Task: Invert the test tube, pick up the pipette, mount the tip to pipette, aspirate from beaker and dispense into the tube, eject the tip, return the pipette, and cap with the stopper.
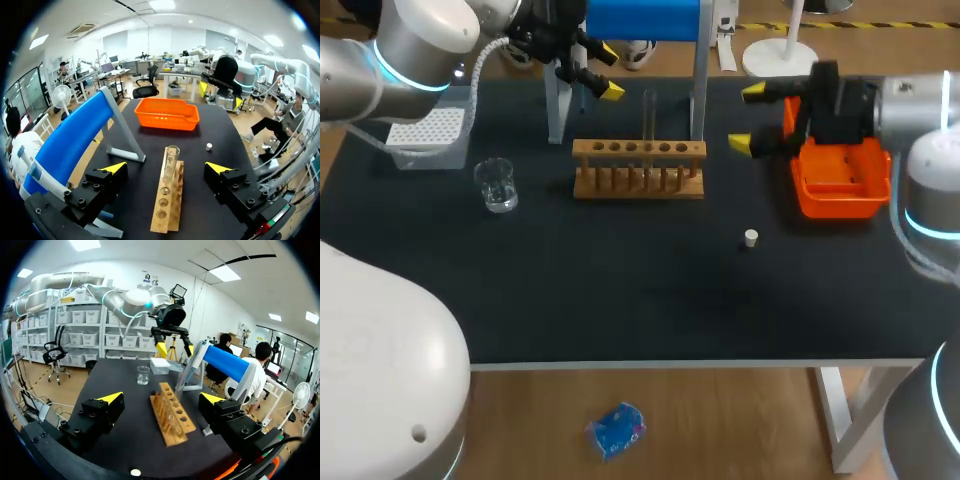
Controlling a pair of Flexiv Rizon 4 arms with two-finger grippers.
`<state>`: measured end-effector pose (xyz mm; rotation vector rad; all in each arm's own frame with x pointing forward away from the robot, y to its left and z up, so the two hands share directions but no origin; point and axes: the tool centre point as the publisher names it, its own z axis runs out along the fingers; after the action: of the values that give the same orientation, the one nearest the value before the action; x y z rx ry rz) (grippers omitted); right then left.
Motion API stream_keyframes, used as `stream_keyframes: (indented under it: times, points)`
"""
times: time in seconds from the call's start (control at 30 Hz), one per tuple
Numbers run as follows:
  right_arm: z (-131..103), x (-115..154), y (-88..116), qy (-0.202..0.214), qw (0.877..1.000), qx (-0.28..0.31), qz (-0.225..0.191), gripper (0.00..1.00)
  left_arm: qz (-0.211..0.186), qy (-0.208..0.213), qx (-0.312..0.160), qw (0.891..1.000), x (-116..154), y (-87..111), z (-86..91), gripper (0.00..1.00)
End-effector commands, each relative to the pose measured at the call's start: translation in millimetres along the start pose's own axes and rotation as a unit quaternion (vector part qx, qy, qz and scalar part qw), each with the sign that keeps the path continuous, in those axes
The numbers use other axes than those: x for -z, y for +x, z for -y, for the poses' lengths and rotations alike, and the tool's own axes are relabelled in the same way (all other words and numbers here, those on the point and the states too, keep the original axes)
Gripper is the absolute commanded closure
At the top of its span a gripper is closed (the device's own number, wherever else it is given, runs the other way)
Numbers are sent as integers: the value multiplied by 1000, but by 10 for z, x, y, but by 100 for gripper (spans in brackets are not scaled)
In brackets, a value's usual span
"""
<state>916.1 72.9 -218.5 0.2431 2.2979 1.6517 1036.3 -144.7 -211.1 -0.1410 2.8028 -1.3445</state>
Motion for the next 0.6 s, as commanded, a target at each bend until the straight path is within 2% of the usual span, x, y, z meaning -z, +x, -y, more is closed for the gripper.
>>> stream_keyframes:
  times: [0.03, 0.2, 0.3, 0.43, 0.6]
  points:
    - [180, 273, 317, -25, 999, -7, 19, 0, -28, 5, -7, 1000, -121, -55, -48, 0]
    - [331, 397, 478, -26, 999, -14, 21, 0, -28, 4, -4, 1000, -171, -60, -97, 0]
    - [397, 428, 569, -29, 1000, -5, -2, 0, -19, 1, 0, 1000, -171, -75, -114, 0]
    - [397, 428, 569, -29, 1000, -5, -2, 0, 0, -10, 1, 1000, -185, -106, -129, 0]
    - [397, 428, 569, -29, 1000, -5, -2, 0, 0, -10, 1, 1000, -185, -106, -129, 0]
